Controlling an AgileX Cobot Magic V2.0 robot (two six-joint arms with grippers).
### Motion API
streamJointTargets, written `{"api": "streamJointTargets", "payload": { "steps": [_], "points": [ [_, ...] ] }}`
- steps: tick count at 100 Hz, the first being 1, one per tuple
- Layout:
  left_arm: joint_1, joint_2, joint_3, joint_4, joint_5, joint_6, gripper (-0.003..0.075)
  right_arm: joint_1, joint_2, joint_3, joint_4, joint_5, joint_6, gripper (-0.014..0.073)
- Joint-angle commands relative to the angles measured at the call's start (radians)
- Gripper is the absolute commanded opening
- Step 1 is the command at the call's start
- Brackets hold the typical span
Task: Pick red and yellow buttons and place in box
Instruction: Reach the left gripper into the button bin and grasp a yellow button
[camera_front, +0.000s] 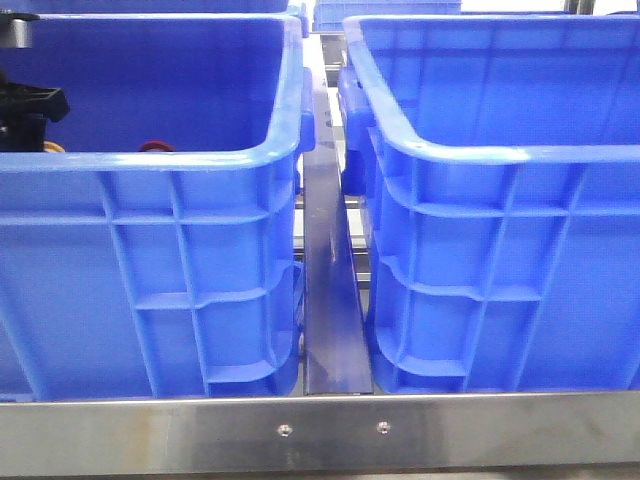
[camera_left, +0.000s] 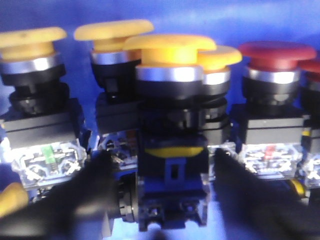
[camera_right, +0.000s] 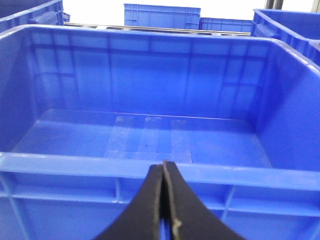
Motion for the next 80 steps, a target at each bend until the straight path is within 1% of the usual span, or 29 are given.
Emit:
{"api": "streamJointTargets", "payload": {
  "steps": [1, 9, 16, 47, 54, 66, 80],
  "points": [
    [-0.006, -0.049, -0.031, -0.007, -0.029, 0.001, 0.0239, -0.004, -0.022, 0.006, -0.007, -0.082, 0.001, -0.0092],
    [-0.006, -0.049, -0.031, -0.007, -0.036, 0.001, 0.0191, -0.004, -0.022, 0.006, -0.007, -0.082, 0.001, -0.0092],
    [-0.006, -0.051, -0.031, -0.007, -0.045, 0.001, 0.0176, -0.004, -0.022, 0.006, -0.007, -0.082, 0.001, -0.0092],
    [-0.006, -0.094, -0.015, -0.017, -0.062, 0.003, 0.0176, -0.004, -0.022, 0.006, -0.007, -0.082, 0.001, -0.0092],
    [-0.006, -0.135, 0.028, -0.032, -0.106, 0.011, 0.0176, -0.004, -0.022, 0.006, -0.007, -0.082, 0.001, -0.0092],
    [-0.014, -0.24, 0.132, -0.076, -0.221, 0.02, 0.0176, -0.004, -0.022, 0.006, -0.007, -0.082, 0.001, -0.0092],
    [-0.06, -0.372, 0.241, -0.076, -0.334, 0.048, 0.0176, -0.004, -0.022, 0.006, -0.007, -0.082, 0.001, -0.0092]
  ]
}}
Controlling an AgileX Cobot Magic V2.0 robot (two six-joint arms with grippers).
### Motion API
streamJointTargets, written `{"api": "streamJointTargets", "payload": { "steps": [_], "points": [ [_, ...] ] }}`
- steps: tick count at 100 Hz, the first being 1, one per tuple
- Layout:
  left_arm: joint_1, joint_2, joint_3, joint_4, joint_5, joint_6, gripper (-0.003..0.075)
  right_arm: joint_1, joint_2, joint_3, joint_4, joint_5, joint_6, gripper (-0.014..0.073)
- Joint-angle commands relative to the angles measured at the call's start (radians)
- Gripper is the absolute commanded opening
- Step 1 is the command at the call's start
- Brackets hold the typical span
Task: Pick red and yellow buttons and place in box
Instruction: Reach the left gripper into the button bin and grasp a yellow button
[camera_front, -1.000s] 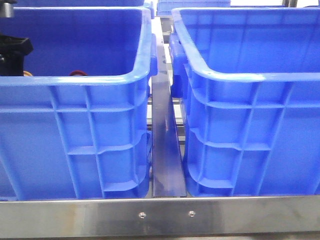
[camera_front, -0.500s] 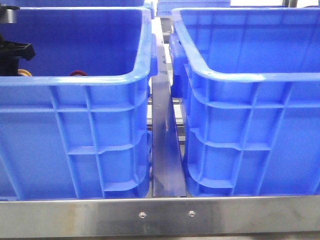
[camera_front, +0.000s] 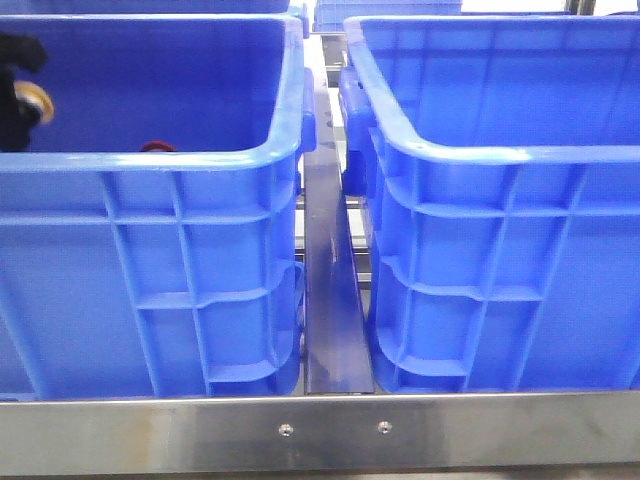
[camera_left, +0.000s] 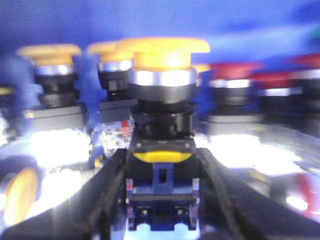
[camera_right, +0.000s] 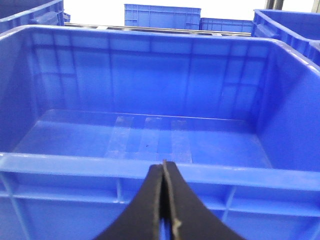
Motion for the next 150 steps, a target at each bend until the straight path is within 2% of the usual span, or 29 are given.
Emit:
{"api": "streamJointTargets", "payload": {
  "steps": [1, 34, 57, 78, 94, 111, 150],
  "points": [
    [-0.039, -0.12, 0.032, -0.028, -0.119, 0.025, 0.0176, -0.004, -0.022, 0.006, -0.007, -0.082, 0.001, -0.0092],
    [-0.212, -0.361, 0.193, -0.058, -0.273, 0.025, 0.0176, -0.004, -0.022, 0.006, -0.007, -0.082, 0.001, -0.0092],
    [-0.399, -0.38, 0.202, -0.117, -0.25, 0.039, 0.0176, -0.004, -0.022, 0.006, -0.007, -0.082, 0.001, -0.0092],
    [-0.597, -0.38, 0.202, -0.134, -0.309, 0.043, 0.0176, -0.004, -0.022, 0.006, -0.007, -0.082, 0.001, -0.0092],
    [-0.696, -0.378, 0.202, -0.142, -0.318, 0.043, 0.0176, -0.004, -0.022, 0.006, -0.007, -0.082, 0.001, -0.0092],
    [-0.747, -0.378, 0.202, -0.142, -0.316, 0.043, 0.0176, -0.004, -0.022, 0.006, -0.007, -0.082, 0.001, -0.0092],
    [-0.749, -0.377, 0.202, -0.145, -0.299, 0.043, 0.0176, -0.004, -0.022, 0.006, -0.007, -0.098, 0.001, -0.0092]
  ]
}}
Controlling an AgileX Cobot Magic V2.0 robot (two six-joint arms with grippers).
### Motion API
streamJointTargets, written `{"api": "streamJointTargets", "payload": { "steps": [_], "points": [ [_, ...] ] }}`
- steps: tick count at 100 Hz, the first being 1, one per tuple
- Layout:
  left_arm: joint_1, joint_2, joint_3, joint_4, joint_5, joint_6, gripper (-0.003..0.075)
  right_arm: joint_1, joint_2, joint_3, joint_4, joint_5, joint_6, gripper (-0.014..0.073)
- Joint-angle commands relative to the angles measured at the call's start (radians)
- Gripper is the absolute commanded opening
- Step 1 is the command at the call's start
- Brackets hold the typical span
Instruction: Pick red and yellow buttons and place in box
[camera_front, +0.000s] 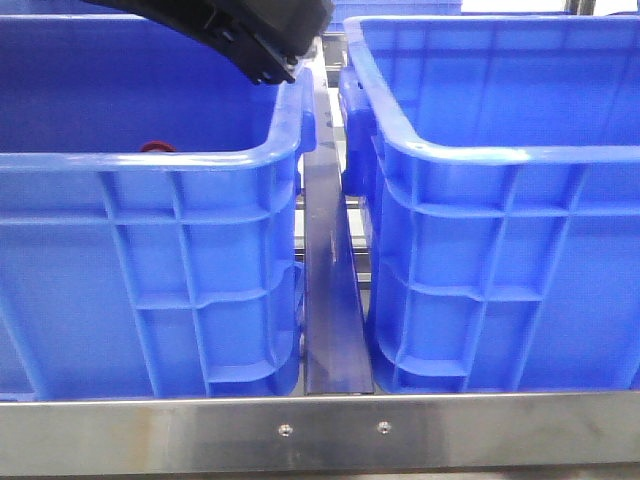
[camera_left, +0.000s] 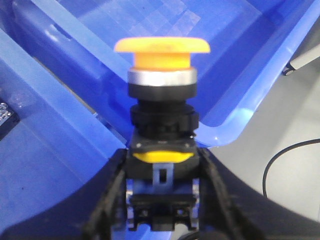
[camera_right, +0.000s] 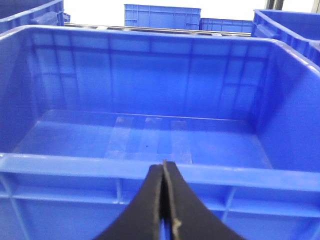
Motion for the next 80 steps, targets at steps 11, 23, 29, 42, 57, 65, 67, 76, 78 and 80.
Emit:
{"api": "streamJointTargets", "payload": {
  "steps": [11, 23, 29, 42, 57, 65, 67, 76, 78, 80],
  "points": [
    [-0.01, -0.026, -0.029, -0.019, -0.062, 0.004, 0.0176, -0.004, -0.022, 0.005, -0.007, -0.1, 0.001, -0.0092],
    [-0.01, -0.026, -0.029, -0.019, -0.062, 0.004, 0.0176, -0.004, -0.022, -0.013, -0.007, -0.109, 0.001, -0.0092],
    [-0.01, -0.026, -0.029, -0.019, -0.062, 0.004, 0.0176, -0.004, -0.022, -0.039, -0.007, -0.087, 0.001, -0.0092],
    [-0.01, -0.026, -0.029, -0.019, -0.062, 0.004, 0.0176, -0.004, -0.022, -0.134, -0.007, 0.061, 0.001, -0.0092],
    [-0.01, -0.026, -0.029, -0.019, -0.062, 0.004, 0.0176, -0.004, 0.002, -0.275, -0.007, 0.31, 0.001, -0.0092],
    [-0.01, -0.026, -0.029, -0.019, -0.062, 0.004, 0.0176, -0.004, 0.037, -0.351, -0.007, 0.421, 0.001, -0.0092],
    [-0.01, -0.026, -0.029, -0.019, -0.062, 0.004, 0.0176, -0.004, 0.048, -0.369, -0.007, 0.446, 0.001, -0.0092],
    [-0.01, -0.026, -0.029, -0.019, -0.062, 0.004, 0.0176, -0.004, 0.107, -0.438, -0.007, 0.529, 0.001, -0.0092],
    [-0.01, -0.026, -0.029, -0.019, -0.062, 0.004, 0.0176, -0.004, 0.117, -0.448, -0.007, 0.543, 0.001, -0.0092],
    [-0.01, -0.026, -0.029, -0.019, -0.062, 0.004, 0.0176, -0.004, 0.133, -0.463, -0.007, 0.557, 0.001, -0.0092]
  ]
}}
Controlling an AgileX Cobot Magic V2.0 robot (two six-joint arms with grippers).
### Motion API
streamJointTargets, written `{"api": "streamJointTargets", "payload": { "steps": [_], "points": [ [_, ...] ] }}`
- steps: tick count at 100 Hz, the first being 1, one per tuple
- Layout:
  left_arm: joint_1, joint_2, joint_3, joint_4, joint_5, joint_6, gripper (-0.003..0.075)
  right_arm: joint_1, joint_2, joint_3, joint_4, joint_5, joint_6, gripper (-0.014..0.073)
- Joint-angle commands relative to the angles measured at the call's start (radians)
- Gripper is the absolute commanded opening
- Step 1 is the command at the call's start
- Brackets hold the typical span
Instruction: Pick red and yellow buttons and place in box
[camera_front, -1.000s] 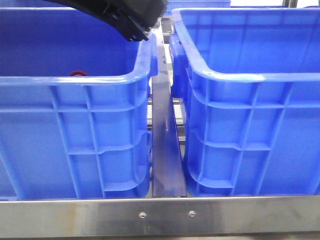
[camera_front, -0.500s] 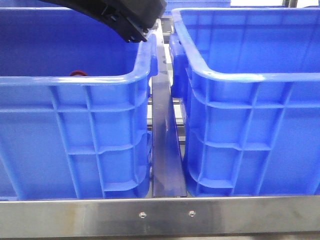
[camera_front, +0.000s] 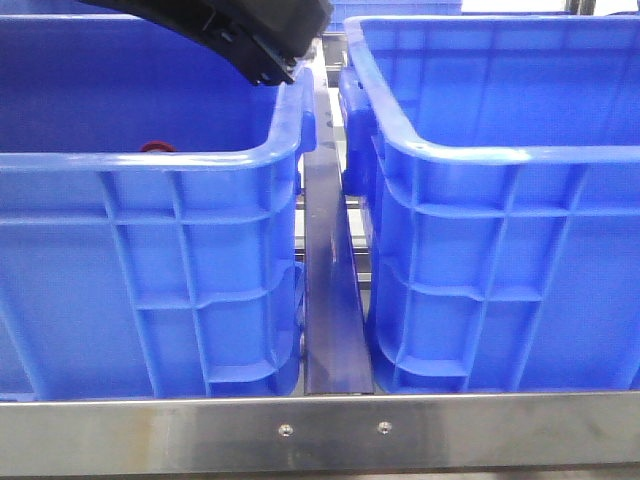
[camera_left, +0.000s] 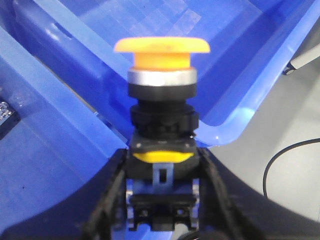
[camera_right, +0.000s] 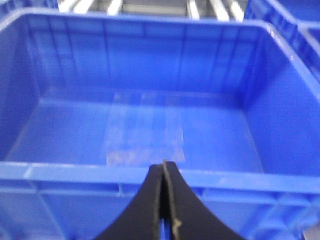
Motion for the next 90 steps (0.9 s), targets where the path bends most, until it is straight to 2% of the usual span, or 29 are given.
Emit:
{"api": "streamJointTargets", "payload": {
  "steps": [1, 31, 40, 45, 52, 64, 71, 78, 90],
  "points": [
    [-0.01, -0.026, -0.029, -0.019, -0.064, 0.003, 0.0176, -0.004, 0.076, -0.09, -0.007, 0.011, 0.001, -0.0092],
    [-0.01, -0.026, -0.029, -0.019, -0.064, 0.003, 0.0176, -0.004, 0.352, -0.265, -0.007, 0.139, 0.001, -0.0092],
    [-0.01, -0.026, -0.029, -0.019, -0.064, 0.003, 0.0176, -0.004, 0.427, -0.312, -0.005, 0.15, 0.001, -0.0066],
    [-0.01, -0.026, -0.029, -0.019, -0.064, 0.003, 0.0176, -0.004, 0.472, -0.336, 0.0, 0.165, 0.001, -0.002],
    [-0.01, -0.026, -0.029, -0.019, -0.064, 0.003, 0.0176, -0.004, 0.52, -0.369, 0.007, 0.184, 0.001, 0.0087],
    [-0.01, -0.026, -0.029, -0.019, -0.064, 0.003, 0.0176, -0.004, 0.588, -0.418, 0.039, 0.191, 0.001, 0.0383],
    [-0.01, -0.026, -0.029, -0.019, -0.064, 0.003, 0.0176, -0.004, 0.623, -0.444, 0.076, 0.19, 0.001, 0.0524],
    [-0.01, -0.026, -0.029, -0.019, -0.064, 0.003, 0.0176, -0.003, 0.653, -0.463, 0.148, 0.185, 0.0, 0.0584],
    [-0.01, -0.026, -0.029, -0.019, -0.064, 0.003, 0.0176, -0.002, 0.696, -0.483, 0.303, 0.145, -0.001, 0.0575]
  ]
}}
